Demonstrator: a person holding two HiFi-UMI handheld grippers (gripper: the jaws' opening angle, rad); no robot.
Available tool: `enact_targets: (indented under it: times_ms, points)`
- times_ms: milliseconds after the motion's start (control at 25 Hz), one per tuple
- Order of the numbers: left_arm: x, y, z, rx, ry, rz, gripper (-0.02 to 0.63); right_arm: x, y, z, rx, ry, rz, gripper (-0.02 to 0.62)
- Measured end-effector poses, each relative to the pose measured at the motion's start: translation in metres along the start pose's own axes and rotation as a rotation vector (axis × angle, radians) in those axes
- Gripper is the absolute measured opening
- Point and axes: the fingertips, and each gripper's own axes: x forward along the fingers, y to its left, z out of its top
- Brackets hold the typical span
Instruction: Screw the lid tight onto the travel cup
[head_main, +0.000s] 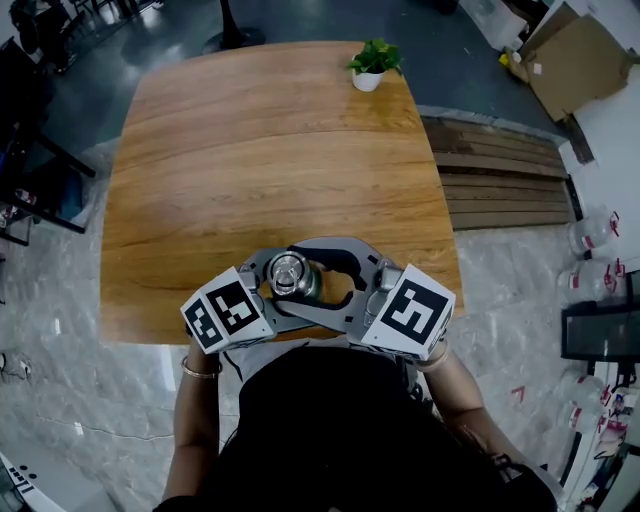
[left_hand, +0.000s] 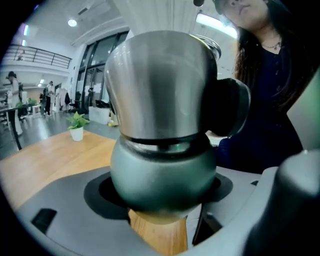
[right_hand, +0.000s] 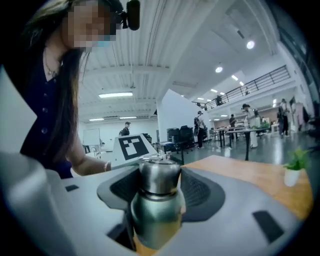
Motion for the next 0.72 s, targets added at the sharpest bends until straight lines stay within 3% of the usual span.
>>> enact_targets:
  times_ms: [160, 240, 360, 600, 720]
  points:
    - [-0.001, 0.024, 0.000, -0.027, 0.023, 0.148, 0.400, 0.003, -0.014, 0.000, -0.072, 0.017, -0.181, 0.262]
    - [-0.002, 0.030, -0.002, -0.023, 0.041, 0.184, 0.400, 0.004, -0.017, 0.001, -0.053, 0.000, -0.210, 0.262]
    - [-0.005, 0.026, -0.004, 0.001, 0.047, 0.151, 0.400, 0.004, -0.013, 0.004, -0.005, -0.023, -0.156, 0.264]
    - [-0.007, 0.001, -0.002, 0.057, 0.051, -0.007, 0.400, 0.000, 0.002, 0.007, 0.019, -0.018, -0.016, 0.265]
    - [-0.006, 0.000, -0.002, 0.060, 0.058, -0.021, 0.400, 0.000, 0.002, 0.005, -0.010, -0.001, -0.020, 0.262]
